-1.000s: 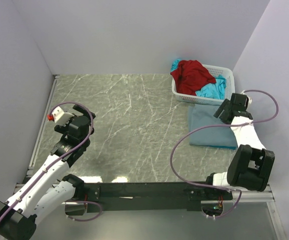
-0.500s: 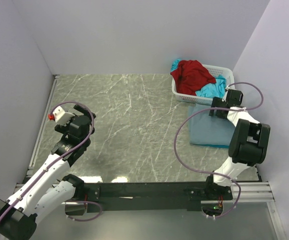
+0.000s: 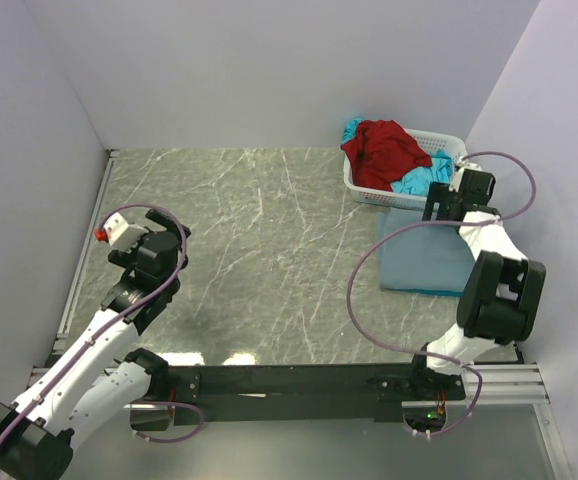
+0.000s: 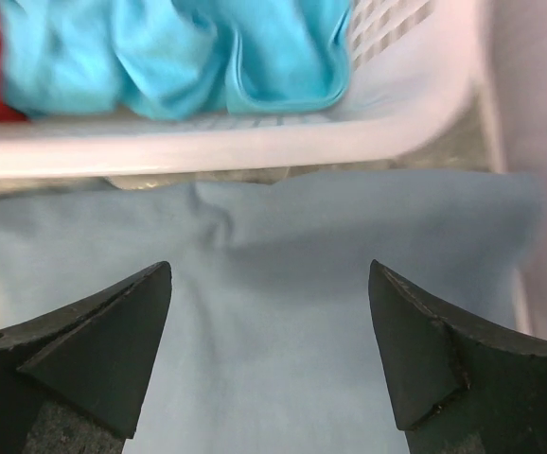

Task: Fold and stack the t-shirts
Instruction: Neatly place the folded tshirt to the corner, then reset both grippers

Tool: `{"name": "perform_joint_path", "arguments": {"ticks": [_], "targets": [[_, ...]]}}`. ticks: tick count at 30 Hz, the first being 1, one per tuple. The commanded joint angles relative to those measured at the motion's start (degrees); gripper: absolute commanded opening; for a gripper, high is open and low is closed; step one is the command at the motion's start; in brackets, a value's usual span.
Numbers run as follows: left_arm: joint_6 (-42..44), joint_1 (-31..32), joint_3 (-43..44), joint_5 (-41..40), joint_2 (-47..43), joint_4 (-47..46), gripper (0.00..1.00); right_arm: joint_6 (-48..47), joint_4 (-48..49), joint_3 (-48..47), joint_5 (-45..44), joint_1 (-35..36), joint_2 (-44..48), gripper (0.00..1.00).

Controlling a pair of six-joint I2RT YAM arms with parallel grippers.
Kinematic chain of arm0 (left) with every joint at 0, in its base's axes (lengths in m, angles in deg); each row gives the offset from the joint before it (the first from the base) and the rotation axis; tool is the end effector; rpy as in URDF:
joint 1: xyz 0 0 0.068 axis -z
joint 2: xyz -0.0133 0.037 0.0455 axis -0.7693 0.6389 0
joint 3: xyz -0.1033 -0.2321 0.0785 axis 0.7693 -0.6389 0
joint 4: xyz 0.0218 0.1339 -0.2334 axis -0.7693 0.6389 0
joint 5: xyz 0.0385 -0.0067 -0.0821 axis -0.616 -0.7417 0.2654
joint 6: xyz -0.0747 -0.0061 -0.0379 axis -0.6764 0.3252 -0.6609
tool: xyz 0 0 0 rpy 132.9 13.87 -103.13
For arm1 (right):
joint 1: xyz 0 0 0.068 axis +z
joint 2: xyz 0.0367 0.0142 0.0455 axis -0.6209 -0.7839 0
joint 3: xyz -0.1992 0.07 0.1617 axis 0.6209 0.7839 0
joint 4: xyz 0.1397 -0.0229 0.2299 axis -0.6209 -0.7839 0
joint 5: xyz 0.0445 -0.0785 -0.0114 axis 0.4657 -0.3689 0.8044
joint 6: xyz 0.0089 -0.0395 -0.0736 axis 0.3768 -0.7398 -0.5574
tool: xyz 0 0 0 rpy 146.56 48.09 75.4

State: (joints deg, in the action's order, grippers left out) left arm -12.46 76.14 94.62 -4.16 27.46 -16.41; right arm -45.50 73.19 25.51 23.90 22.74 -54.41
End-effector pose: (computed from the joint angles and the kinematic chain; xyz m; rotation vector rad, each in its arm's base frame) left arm 0.2152 -0.0409 0.2684 -0.9265 1.5530 -0.0922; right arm 0.3776 -0.1008 0.1874 0.1867 2.3173 -0.1060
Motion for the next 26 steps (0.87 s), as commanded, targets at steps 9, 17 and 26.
{"name": "perform_joint_path", "arguments": {"ticks": [9, 17, 26], "targets": [[-3.0, -0.3, 4.4, 0.2, -1.6, 4.4, 0.99, 21.1, -4.1, 6.0, 1.0, -0.3, 26.4, 0.92], [-4.1, -0.3, 4.9, 8.2, -1.0, 6.1, 0.99, 25.6, 0.7, 17.8, 13.2, -0.1, 43.1, 0.93], [-5.2, -0.3, 5.8, 9.6, -3.8, 10.9, 0.99, 28.8, 2.8, 22.0, 10.6, -0.1, 47.2, 0.95]]}}
